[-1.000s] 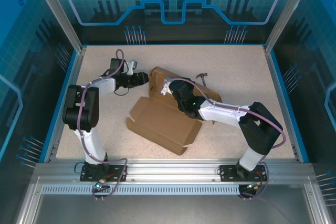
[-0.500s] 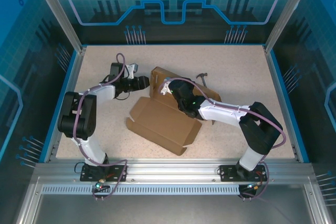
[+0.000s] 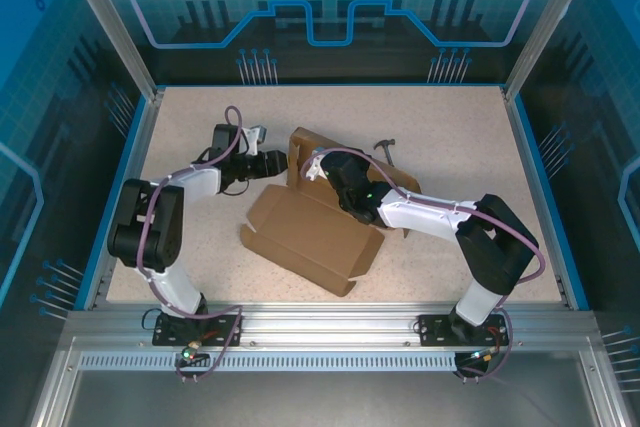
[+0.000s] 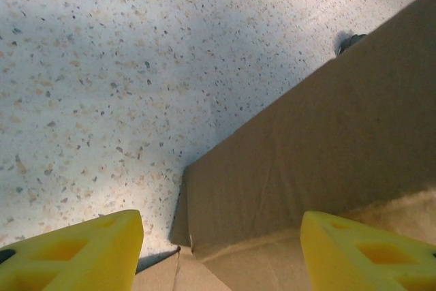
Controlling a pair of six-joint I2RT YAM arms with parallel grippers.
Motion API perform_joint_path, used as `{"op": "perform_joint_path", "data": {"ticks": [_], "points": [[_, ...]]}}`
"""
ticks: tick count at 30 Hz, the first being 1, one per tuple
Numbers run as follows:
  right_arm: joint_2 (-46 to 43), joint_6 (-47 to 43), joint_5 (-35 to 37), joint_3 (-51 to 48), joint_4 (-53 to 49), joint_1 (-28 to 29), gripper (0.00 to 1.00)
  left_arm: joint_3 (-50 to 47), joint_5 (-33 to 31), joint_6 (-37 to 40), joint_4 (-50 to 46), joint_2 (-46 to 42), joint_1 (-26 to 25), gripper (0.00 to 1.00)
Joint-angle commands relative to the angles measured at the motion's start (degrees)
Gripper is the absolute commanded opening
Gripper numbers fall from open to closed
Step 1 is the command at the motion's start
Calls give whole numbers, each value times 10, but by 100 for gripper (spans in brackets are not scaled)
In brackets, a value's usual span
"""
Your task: Fold the paper box
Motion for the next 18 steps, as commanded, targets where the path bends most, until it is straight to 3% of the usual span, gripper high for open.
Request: {"op": "perform_joint_path", "data": {"ticks": [1,18], "points": [[0,9,-17,15,-17,-1,0,-14,-1,24,-10,-25,-8,64],[0,14,-23,17,-24,-3,0,-13,28,62,-30,-42,-8,65]]}}
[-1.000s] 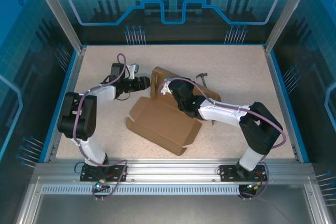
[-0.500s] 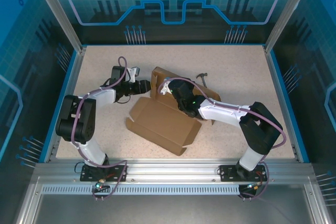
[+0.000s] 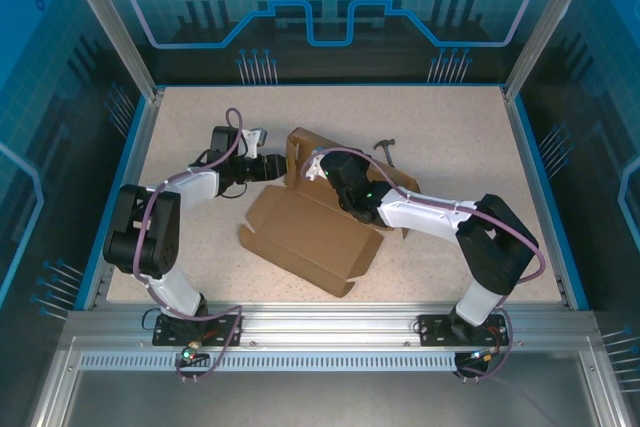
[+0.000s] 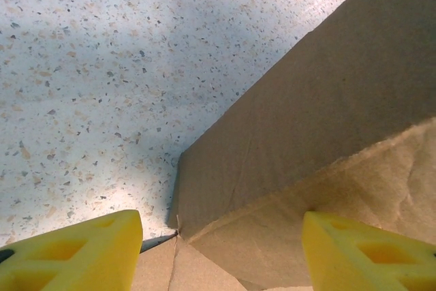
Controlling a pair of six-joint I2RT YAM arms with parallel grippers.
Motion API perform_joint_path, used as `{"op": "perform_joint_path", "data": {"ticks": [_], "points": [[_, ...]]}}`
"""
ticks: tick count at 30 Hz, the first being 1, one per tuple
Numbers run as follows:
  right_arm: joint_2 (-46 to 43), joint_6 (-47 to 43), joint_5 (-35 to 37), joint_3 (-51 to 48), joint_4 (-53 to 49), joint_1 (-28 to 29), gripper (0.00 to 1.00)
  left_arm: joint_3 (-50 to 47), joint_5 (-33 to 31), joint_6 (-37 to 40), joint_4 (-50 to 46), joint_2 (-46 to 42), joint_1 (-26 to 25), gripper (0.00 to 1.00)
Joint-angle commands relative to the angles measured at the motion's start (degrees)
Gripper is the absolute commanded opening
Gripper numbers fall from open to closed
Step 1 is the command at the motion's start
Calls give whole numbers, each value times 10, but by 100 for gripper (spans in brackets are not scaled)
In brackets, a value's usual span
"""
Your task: Fold the paper box
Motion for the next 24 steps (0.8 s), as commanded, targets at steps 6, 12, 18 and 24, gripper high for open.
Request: {"op": "perform_joint_path", "data": {"ticks": [6,12,18,24], "points": [[2,13,-20,17,-18,-3,0,10,42,30,-17,-10,-6,65],[4,16,-21,19,-23,-3,0,19,42,32,-9,-1,-6,67],[8,20,-25,23,-30,-3,0,49,34,34,-5,24,-6,69],[11,18,-30,26,-35,-3,0,59,28,39,13,33,-11,70]]}}
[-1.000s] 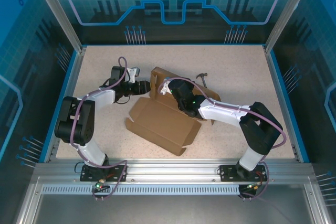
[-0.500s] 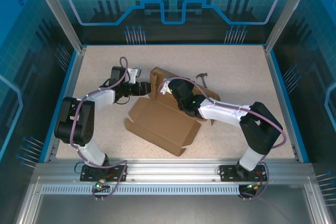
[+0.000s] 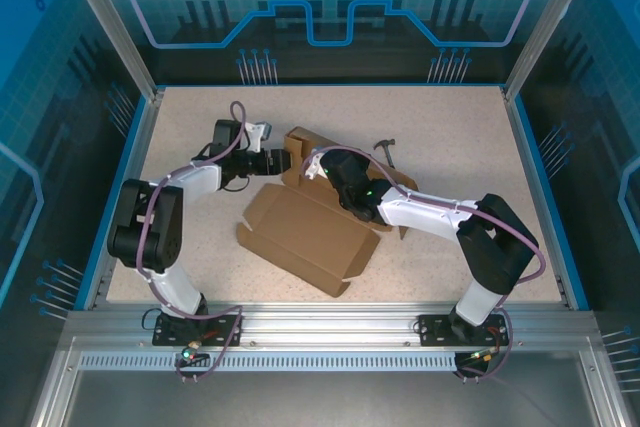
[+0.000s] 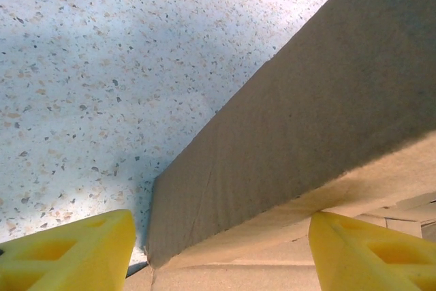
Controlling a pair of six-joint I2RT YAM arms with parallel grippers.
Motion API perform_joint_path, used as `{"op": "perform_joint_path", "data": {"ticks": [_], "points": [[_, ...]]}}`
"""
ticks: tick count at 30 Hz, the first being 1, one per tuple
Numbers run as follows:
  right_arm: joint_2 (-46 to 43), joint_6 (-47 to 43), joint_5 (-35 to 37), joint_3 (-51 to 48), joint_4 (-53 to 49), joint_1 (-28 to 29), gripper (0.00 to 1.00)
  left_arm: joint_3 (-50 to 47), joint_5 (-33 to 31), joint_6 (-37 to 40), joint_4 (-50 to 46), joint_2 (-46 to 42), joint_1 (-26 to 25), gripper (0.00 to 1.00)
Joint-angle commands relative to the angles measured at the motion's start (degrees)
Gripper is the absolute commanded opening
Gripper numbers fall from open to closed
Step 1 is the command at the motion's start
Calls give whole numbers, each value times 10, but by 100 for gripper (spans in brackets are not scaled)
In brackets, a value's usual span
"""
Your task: Fold the paper box
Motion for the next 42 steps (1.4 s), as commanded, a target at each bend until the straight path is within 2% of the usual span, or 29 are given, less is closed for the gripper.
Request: {"op": "perform_joint_path", "data": {"ticks": [1,10,18,26,42], "points": [[10,3,-18,17,-19,0,0,18,0,22,22,7,-10,70],[12,7,-38,28,-42,-3,0,14,-59,49,62,16,-32,69],[10,15,-56,37,-68,-7,0,10,-81,60,98,26,-40,66],[12,16,-61,46,-77,-9,0,19,-147,65,86,48,-59,56],[14,22,-62,48,-89,-9,0,-5,-268,39,145,54,-68,33]]}}
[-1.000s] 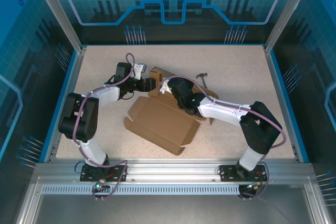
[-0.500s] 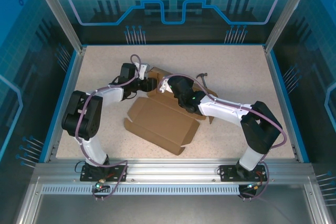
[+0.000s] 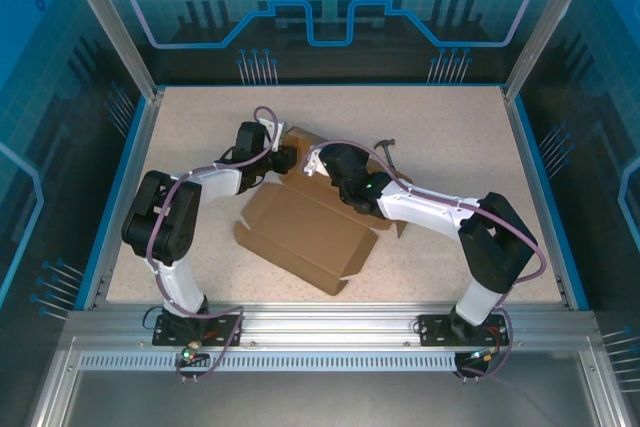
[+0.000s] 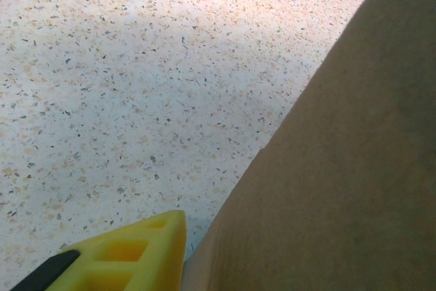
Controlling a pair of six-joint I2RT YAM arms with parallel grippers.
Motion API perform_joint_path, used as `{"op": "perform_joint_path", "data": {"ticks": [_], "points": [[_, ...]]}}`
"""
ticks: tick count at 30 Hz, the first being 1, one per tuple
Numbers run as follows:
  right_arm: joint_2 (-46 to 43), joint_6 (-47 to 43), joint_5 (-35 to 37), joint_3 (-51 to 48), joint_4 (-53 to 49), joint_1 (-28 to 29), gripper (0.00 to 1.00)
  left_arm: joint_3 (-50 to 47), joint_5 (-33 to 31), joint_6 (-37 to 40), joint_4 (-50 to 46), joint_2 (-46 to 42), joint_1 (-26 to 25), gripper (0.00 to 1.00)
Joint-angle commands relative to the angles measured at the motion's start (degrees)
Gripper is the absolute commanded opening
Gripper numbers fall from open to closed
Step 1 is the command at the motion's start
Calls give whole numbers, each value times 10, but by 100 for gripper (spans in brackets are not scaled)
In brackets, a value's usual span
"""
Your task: Fold the paper box
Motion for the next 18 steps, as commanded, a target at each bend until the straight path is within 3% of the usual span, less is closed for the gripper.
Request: {"op": "perform_joint_path", "data": {"ticks": [1,12,18], "points": [[8,3,-19,11,-31,-2,0,-8,-72,-15,27,9,3,32],[6,10,-20,14,-40,-1,0,-7,-196,-38,16,6,-10,29],[4,14,-19,18,-47,-1,0,-11,-302,-26,21,4,-45,29]]}}
